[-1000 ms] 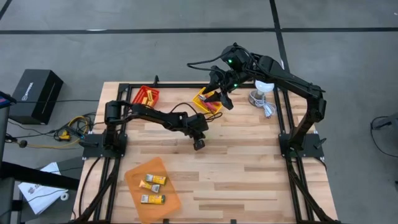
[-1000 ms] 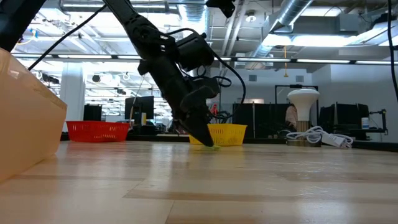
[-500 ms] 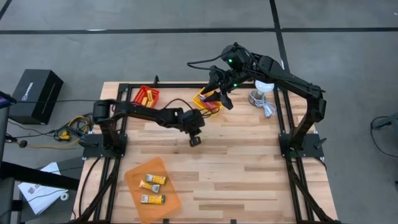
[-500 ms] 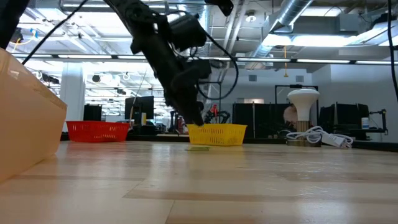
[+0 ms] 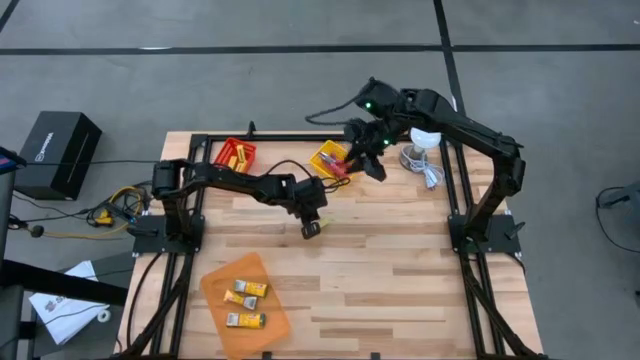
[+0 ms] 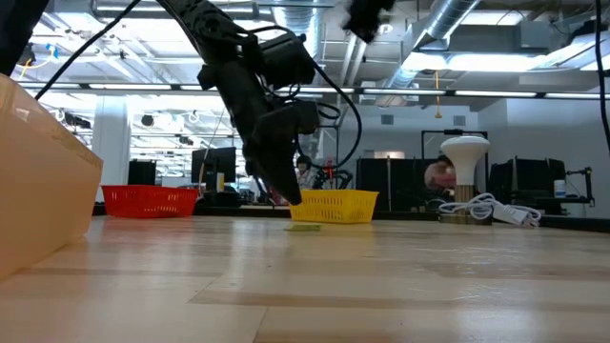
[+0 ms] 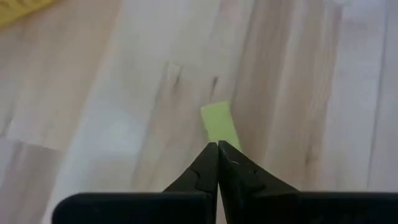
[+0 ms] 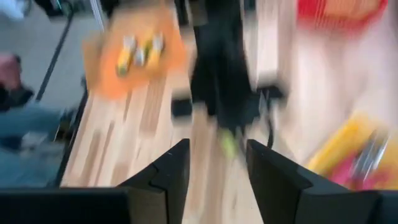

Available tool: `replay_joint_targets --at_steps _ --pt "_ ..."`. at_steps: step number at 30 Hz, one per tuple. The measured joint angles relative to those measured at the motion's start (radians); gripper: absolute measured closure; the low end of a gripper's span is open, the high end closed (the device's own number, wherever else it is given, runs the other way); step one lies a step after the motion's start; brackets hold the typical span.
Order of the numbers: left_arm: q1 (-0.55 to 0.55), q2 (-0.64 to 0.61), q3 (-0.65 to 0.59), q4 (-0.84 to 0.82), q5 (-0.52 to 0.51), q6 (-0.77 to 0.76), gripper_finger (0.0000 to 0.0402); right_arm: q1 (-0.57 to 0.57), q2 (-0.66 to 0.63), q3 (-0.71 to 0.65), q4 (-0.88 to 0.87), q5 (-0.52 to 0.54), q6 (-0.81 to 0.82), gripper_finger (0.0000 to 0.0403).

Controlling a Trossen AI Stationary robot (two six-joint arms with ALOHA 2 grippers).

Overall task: Pick & Place School Supplies
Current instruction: Put the light green eraser into the red bin

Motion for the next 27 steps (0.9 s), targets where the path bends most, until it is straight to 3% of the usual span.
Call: replay_joint_targets --at_steps 4,7,14,17,21,27 --pt "-0.003 0.0 0.0 0.001 -0.001 -0.013 0.0401 -0.011 -0.016 -0.125 -0.102 -0.015 0.001 0.0273" --pt "-0.001 0.0 0.001 -0.001 0.043 -0.086 0.0396 -0.011 -0.065 -0.26 -0.063 -0.03 0.018 0.0273" --pt "-0.002 -0.001 -0.037 -0.001 0.092 -0.237 0.0385 0.004 -0.158 -0.614 0.228 -0.074 0.193 0.0259" --pt "-0.018 -0.001 -0.067 0.002 0.089 -0.274 0.0398 0.03 -0.187 -0.735 0.343 -0.048 0.259 0.0291" --pt "-0.055 -0.001 -0.085 0.003 0.061 -0.308 0.0399 0.07 -0.209 -0.855 0.52 0.035 0.321 0.0383" --pt "-0.095 -0.001 -0.084 0.058 0.027 -0.438 0.0401 0.108 -0.138 -0.945 0.727 0.094 0.403 0.04"
